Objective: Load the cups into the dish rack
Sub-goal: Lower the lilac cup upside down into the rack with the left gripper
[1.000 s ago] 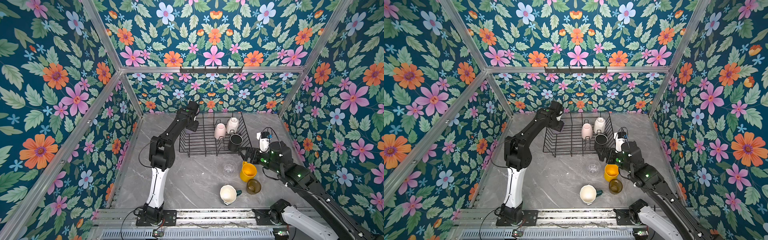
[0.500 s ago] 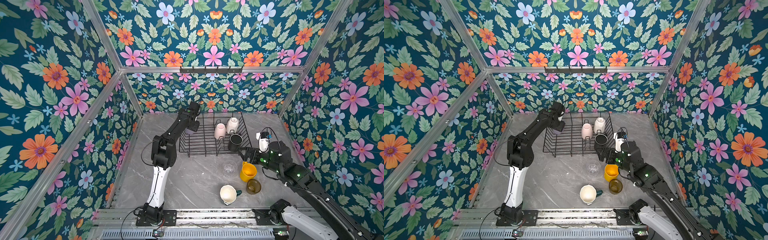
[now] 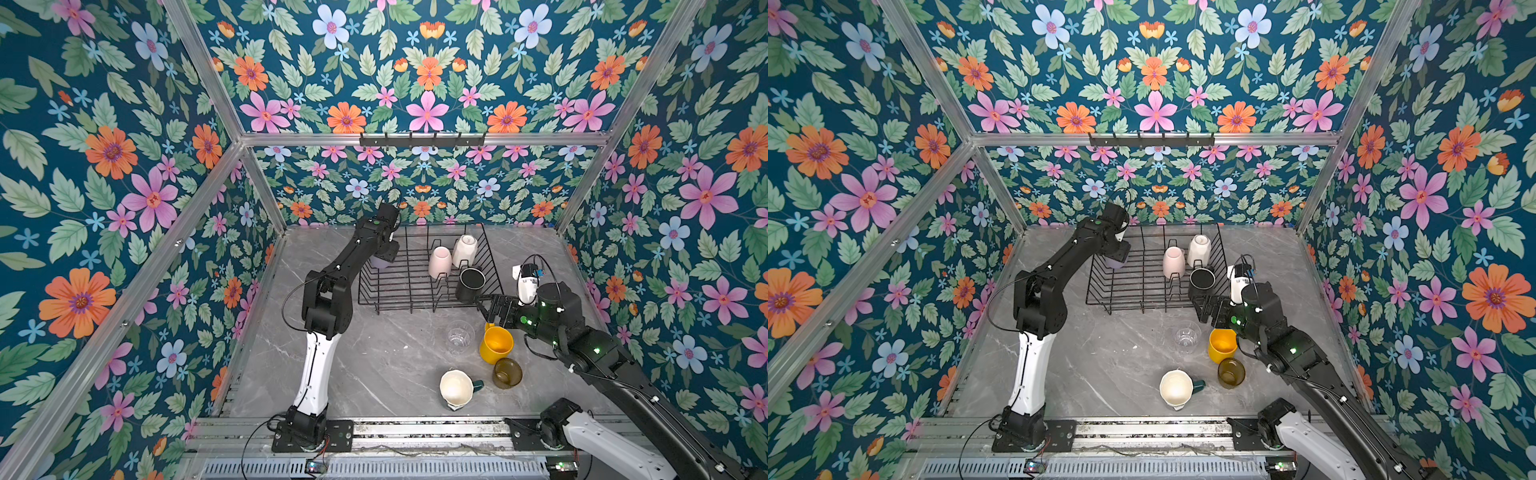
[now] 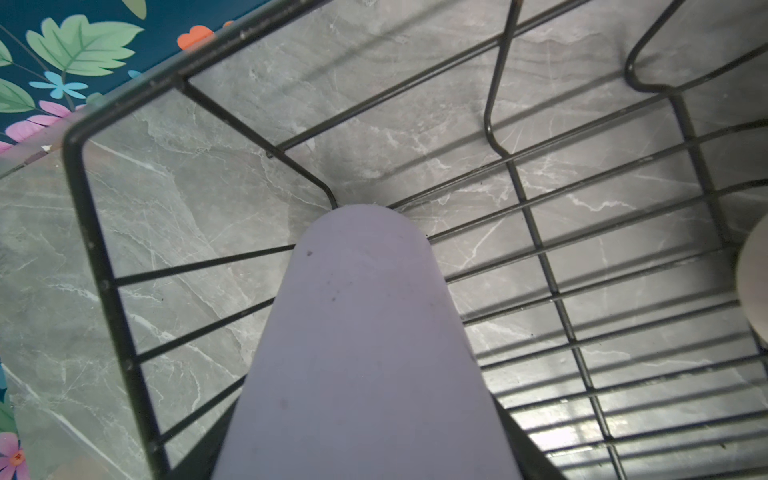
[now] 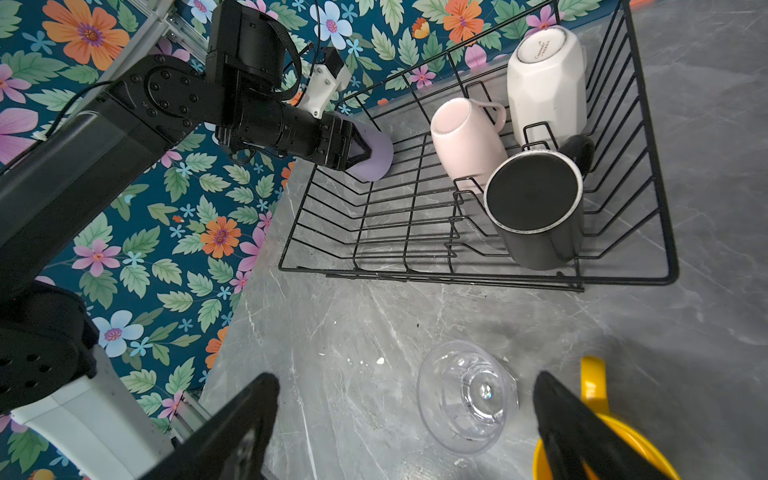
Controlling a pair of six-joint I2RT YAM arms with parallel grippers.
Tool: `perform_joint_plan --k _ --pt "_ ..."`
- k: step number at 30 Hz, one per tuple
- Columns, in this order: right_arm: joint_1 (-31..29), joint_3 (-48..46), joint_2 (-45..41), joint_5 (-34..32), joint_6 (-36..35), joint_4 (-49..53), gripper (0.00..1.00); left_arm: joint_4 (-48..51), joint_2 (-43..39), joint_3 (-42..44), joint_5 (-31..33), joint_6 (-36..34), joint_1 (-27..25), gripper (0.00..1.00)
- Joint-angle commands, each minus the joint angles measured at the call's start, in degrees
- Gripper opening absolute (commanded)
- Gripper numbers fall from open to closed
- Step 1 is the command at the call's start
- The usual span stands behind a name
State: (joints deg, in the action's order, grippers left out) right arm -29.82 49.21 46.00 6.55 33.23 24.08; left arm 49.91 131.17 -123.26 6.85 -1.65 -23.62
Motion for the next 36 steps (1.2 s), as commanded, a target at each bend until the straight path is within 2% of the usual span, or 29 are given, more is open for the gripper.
perform_joint_plan --k 1,7,14,18,25,28,31,32,36 --pt "-0.03 0.01 -0.04 0.05 -0.19 -1.4 0.95 1.59 -1.14 0.34 -2.06 0.25 0.05 0.09" --pt "-0.01 -0.08 0.02 0.23 -0.01 -1.83 0.95 2.27 -2.59 0.17 -2.63 -0.02 0.03 0.02" --pt "-0.01 -0.26 -0.03 0.57 0.17 -2.01 0.95 1.85 -2.73 -0.24 -4.08 0.02 -0.03 0.02" --pt "0.0 -0.17 -0.28 0.58 0.19 -1.84 0.95 1.87 -1.06 -1.55 -4.3 0.31 0.02 0.03" --pt "-0.01 -0.35 -0.38 0.75 0.43 -1.49 0.95 1.85 2.26 -3.38 -2.88 0.42 0.06 0.1" --pt "0.01 -0.34 -0.38 0.75 0.42 -1.49 0.95 1.77 3.37 -3.39 -2.65 0.58 0.0 0.2" --pt "-0.03 -0.26 -0.21 0.67 0.28 -1.49 0.95 1.56 3.65 -3.31 -2.31 0.75 0.02 0.46" --pt "-0.05 -0.17 -0.12 0.66 0.37 -1.49 0.95 1.36 3.52 -3.16 -2.13 0.85 0.03 0.57" --pt "-0.02 0.08 0.31 0.66 0.13 -1.57 0.95 -0.01 2.28 -2.09 -1.77 0.95 0.02 0.75"
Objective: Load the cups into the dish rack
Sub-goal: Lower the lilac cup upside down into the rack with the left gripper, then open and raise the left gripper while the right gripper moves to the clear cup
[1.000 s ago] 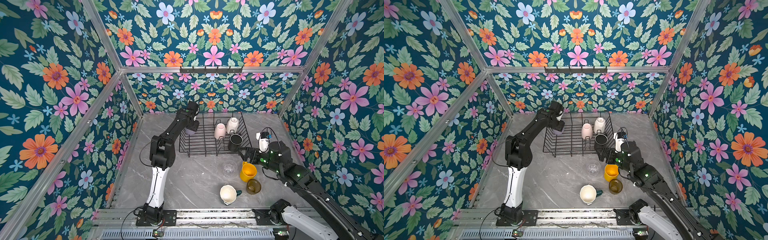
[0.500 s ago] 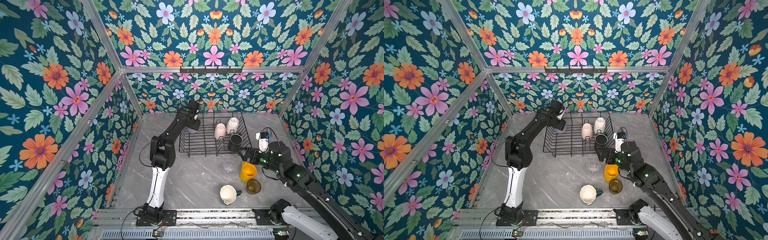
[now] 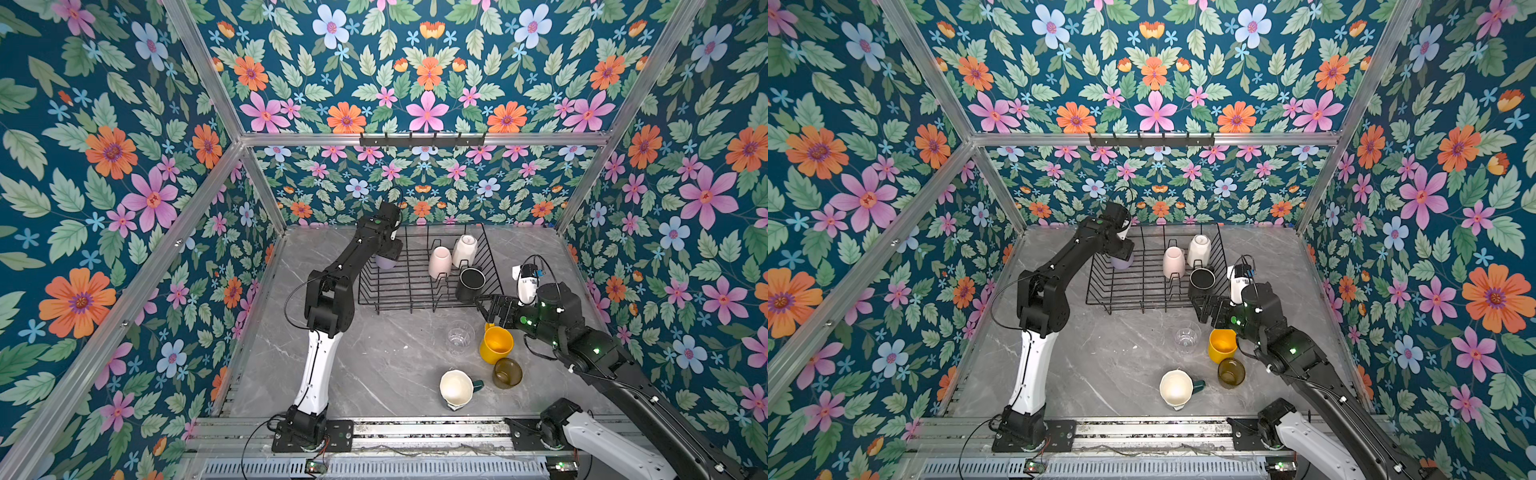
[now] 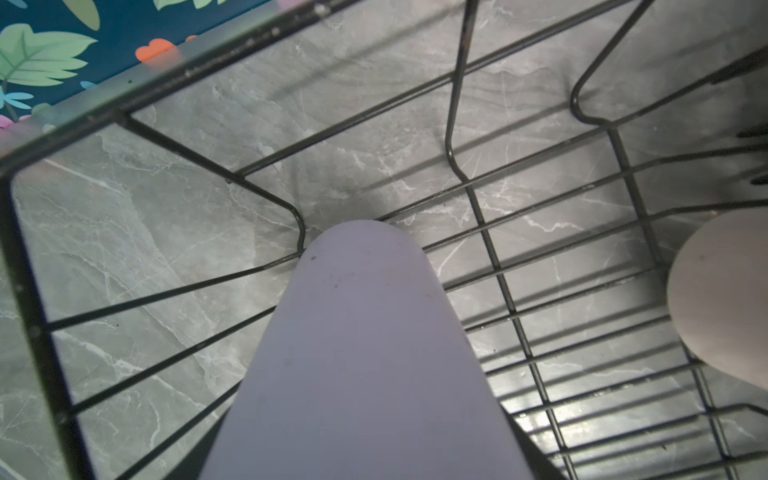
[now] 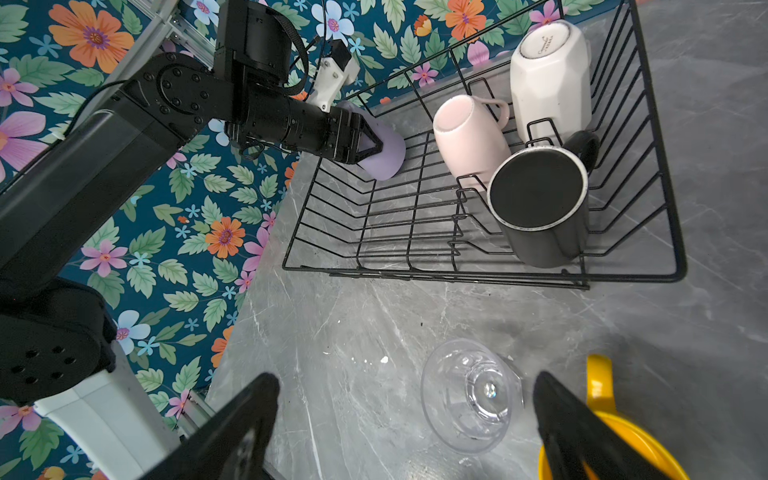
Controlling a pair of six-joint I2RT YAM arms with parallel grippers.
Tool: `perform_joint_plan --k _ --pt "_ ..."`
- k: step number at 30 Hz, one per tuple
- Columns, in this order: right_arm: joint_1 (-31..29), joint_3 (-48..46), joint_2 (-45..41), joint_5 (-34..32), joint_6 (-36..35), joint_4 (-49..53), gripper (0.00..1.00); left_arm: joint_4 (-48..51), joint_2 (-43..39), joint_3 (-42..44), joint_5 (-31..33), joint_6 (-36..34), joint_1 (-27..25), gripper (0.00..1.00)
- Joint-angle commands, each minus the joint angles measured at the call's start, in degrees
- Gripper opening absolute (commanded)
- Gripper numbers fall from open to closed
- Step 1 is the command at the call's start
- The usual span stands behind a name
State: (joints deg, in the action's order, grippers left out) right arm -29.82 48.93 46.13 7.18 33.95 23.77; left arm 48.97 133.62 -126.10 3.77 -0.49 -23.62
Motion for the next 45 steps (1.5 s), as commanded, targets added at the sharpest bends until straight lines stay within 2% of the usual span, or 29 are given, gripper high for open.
perform_joint_plan --k 1,4,9,15,19,22,27,35,39,45 --pt "-0.05 0.38 0.27 0.03 -0.57 -1.34 0.95 0.52 -0.5 1.1 1.41 -0.21 0.07 0.79" --pt "-0.05 0.38 0.45 0.06 -0.57 -1.43 0.95 -0.13 -1.69 2.32 1.44 -0.38 0.07 0.89" --pt "-0.05 0.68 0.46 -0.37 -0.91 -0.69 0.95 -2.88 -3.89 4.11 1.48 -0.47 0.14 0.99" --pt "-0.02 2.38 -0.21 -2.86 -2.51 3.13 0.94 -4.8 -7.59 5.74 0.31 -0.26 0.12 1.0" --pt "0.02 4.7 1.33 -6.03 -3.89 9.25 0.91 -8.56 -13.32 9.47 -1.04 0.96 0.11 1.0" --pt "-0.01 6.07 2.91 -5.55 -4.64 12.9 0.88 -11.19 -18.44 12.68 0.35 2.12 0.12 1.0" --pt "-0.13 7.29 5.67 -1.86 -5.89 17.11 0.79 -21.74 -31.05 24.93 0.72 4.71 0.24 1.0" --pt "-2.48 6.46 9.53 -1.14 -7.24 19.47 0.58 -42.87 -52.76 47.61 -3.02 7.06 1.15 1.0" --pt "-2.97 5.48 11.05 -1.82 -7.15 19.0 0.5 -47.2 -59.69 54.46 -5.43 8.58 2.06 1.0" --pt "-3.56 4.42 14.15 -2.3 -7.01 17.25 0.46 -51.89 -66.64 63.44 -12.69 12.28 5.02 1.0"
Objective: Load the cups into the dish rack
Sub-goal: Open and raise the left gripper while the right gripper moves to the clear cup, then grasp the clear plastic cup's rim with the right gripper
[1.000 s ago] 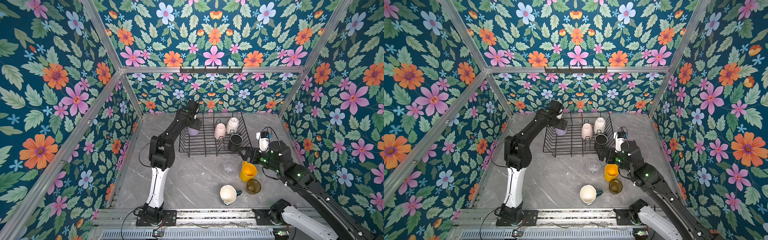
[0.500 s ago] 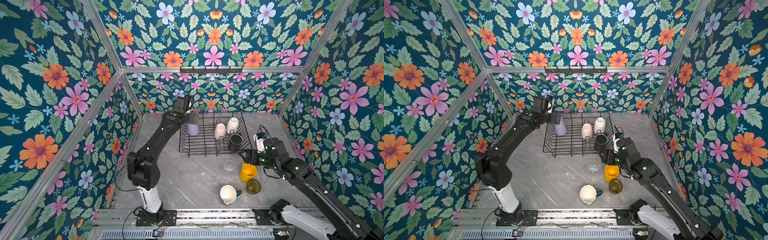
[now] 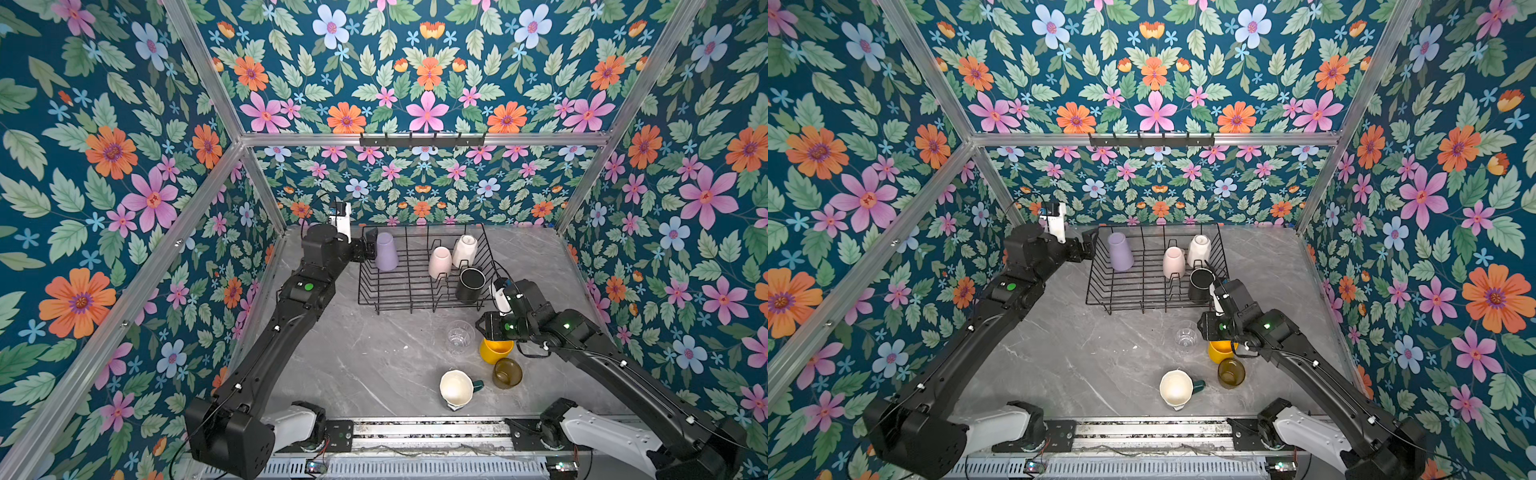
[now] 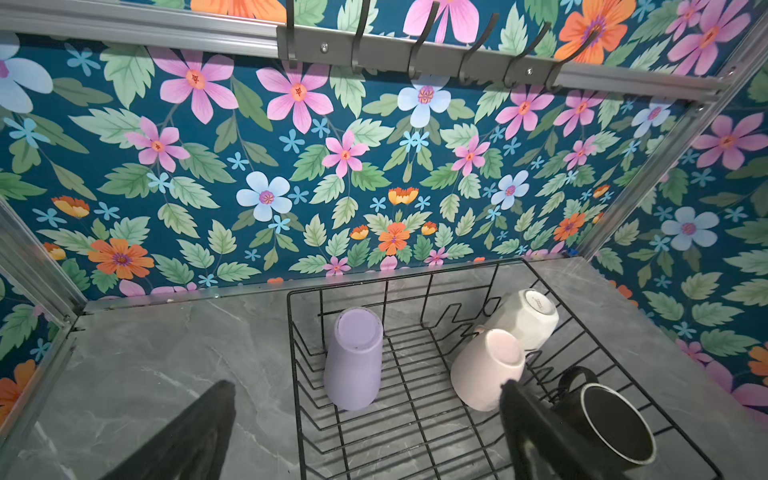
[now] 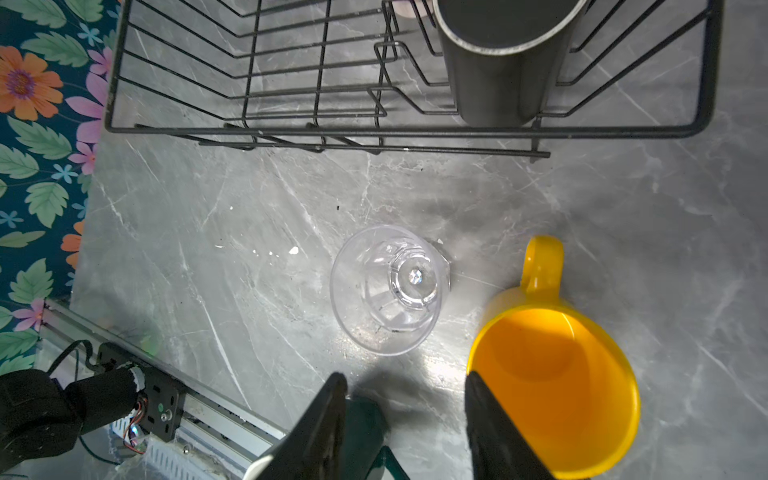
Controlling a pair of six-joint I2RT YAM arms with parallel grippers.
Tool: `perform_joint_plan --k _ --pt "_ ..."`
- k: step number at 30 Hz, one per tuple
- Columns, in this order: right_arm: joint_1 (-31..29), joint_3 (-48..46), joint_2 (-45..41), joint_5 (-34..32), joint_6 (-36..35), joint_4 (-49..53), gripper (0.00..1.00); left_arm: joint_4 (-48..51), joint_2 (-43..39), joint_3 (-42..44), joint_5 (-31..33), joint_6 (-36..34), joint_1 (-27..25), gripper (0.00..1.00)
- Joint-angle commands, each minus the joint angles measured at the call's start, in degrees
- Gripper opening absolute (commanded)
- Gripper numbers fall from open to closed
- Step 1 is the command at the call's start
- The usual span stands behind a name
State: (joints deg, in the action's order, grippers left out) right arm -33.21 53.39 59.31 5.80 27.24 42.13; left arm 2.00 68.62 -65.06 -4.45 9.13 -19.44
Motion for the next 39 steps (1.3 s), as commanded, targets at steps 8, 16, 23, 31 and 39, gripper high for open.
perform_joint_plan --k 8,16,23,31,39 --pt "-1.13 0.4 6.14 -2.23 -0.78 -2.65 0.42 -8.28 -7.59 11.63 -8.98 9.7 5.14 1.0" --pt "-1.76 1.32 12.22 -4.17 -1.66 -5.12 0.37 -9.28 -11.62 14.96 -11.34 12.19 7.0 1.0" --pt "-2.91 2.03 17.57 -6.71 -2.02 -5.48 0.35 -8.59 -12.98 15.03 -12.81 12.23 7.49 1.0" --pt "-3.68 2.14 21.74 -7.59 -2.02 -7.3 0.32 -7.98 -13.29 14.34 -13.48 12.06 7.75 1.0" --pt "-4.25 3.01 24.18 -7.12 -2.8 -8.2 0.19 -7.28 -13.86 14.76 -13.31 11.71 7.93 1.0"
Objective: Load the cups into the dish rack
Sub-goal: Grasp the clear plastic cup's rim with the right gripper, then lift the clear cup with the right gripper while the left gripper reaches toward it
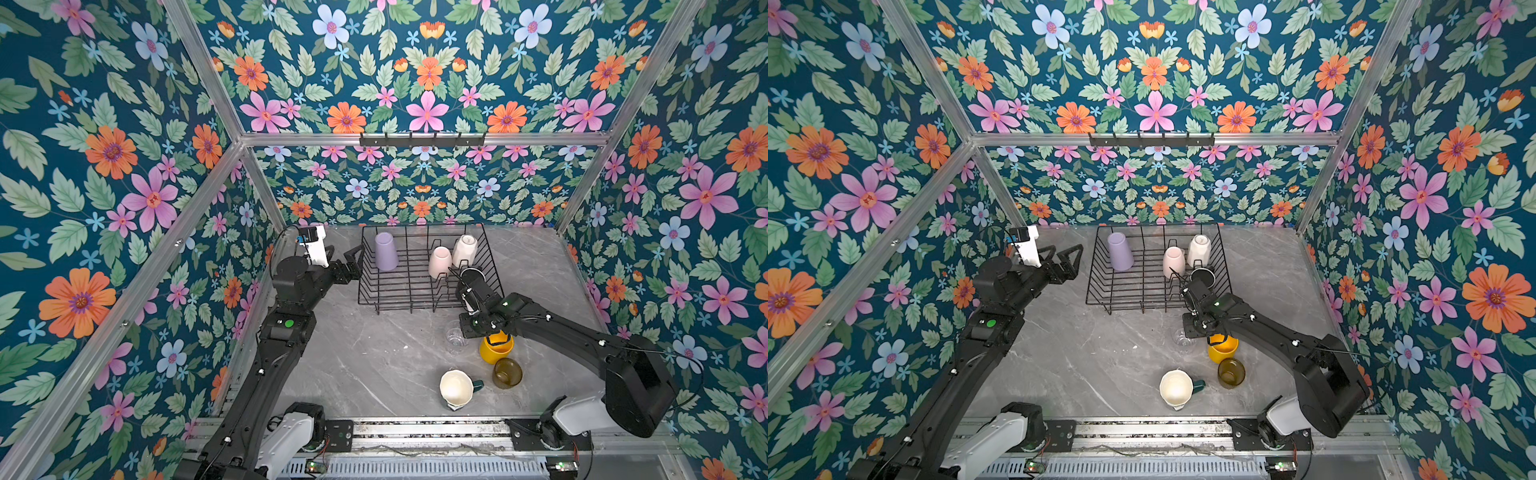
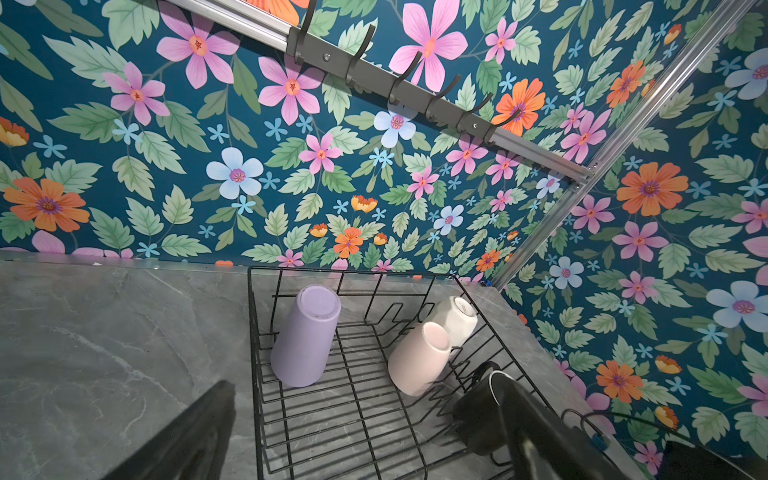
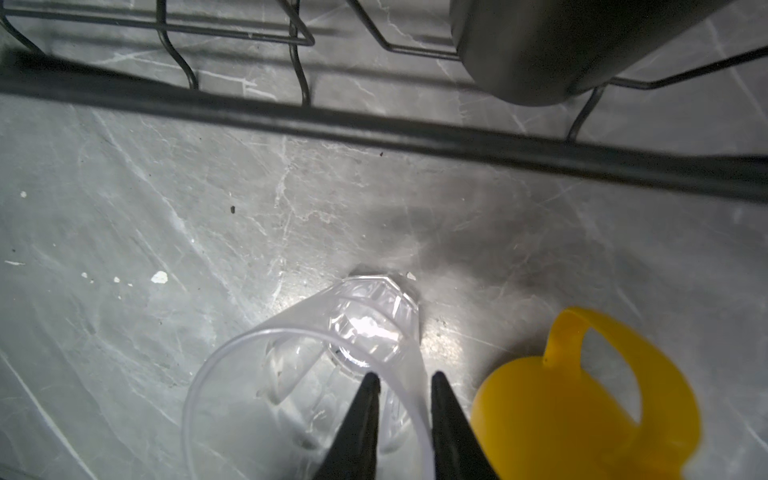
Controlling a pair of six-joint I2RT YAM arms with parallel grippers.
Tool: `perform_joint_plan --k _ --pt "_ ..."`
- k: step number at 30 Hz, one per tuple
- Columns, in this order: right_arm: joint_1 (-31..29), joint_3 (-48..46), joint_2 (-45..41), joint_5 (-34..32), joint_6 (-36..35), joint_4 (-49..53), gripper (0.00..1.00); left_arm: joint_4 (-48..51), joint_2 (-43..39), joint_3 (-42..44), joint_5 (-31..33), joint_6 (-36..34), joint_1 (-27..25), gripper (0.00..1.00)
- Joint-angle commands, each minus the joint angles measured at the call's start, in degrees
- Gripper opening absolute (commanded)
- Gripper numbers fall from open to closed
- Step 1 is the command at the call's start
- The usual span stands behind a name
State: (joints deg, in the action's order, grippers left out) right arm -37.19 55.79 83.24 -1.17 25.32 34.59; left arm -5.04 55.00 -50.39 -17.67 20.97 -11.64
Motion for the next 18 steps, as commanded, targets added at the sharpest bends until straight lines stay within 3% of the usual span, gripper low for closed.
perform_joint_plan --k 1,10,18 --pt "-0.34 0.73 0.25 -0.14 -1.05 -0.66 0.17 -0.28 -0.33 0.12 -0.04 -0.12 0.13 1.0" --pt "-1.57 2.52 -1.79 -0.42 -2.38 0.39 0.0 -0.53 0.15 1.51 1.01 1.13 0.91 1.0" --pt "-2.49 4.04 -6.9 2.97 -2.56 0.6 0.0 -0.74 -0.65 2.05 0.81 1.43 1.68 1.0"
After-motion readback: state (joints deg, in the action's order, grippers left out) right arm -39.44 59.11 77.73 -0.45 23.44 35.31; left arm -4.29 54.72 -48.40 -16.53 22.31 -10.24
